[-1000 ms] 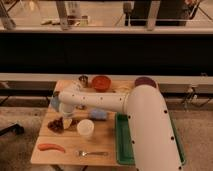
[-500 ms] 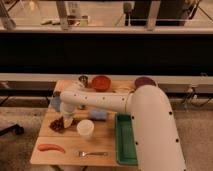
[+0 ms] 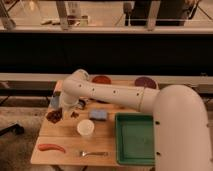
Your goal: Place grapes in purple bowl
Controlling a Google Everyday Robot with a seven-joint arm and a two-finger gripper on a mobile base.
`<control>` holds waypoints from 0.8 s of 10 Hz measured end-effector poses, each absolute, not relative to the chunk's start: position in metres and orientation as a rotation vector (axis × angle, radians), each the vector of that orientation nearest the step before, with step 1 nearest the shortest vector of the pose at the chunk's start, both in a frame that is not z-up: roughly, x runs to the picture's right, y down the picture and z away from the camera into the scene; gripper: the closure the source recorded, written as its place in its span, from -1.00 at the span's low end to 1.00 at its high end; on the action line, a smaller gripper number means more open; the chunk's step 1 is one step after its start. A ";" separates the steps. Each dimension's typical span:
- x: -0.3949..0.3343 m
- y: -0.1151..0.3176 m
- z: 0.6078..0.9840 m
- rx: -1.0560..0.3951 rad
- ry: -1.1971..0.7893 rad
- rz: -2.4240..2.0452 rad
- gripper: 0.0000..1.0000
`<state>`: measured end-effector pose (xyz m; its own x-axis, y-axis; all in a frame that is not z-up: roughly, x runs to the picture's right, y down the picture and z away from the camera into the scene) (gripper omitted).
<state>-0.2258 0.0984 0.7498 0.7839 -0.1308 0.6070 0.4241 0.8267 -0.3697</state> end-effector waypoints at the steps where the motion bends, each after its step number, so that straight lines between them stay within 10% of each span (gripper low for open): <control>1: -0.220 0.081 0.730 -0.488 -0.600 -0.310 1.00; 8: -0.131 -0.011 0.753 -0.430 -0.554 -0.205 1.00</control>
<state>-0.1312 -0.0108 0.7531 0.8333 -0.0731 0.5479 0.3010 0.8915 -0.3387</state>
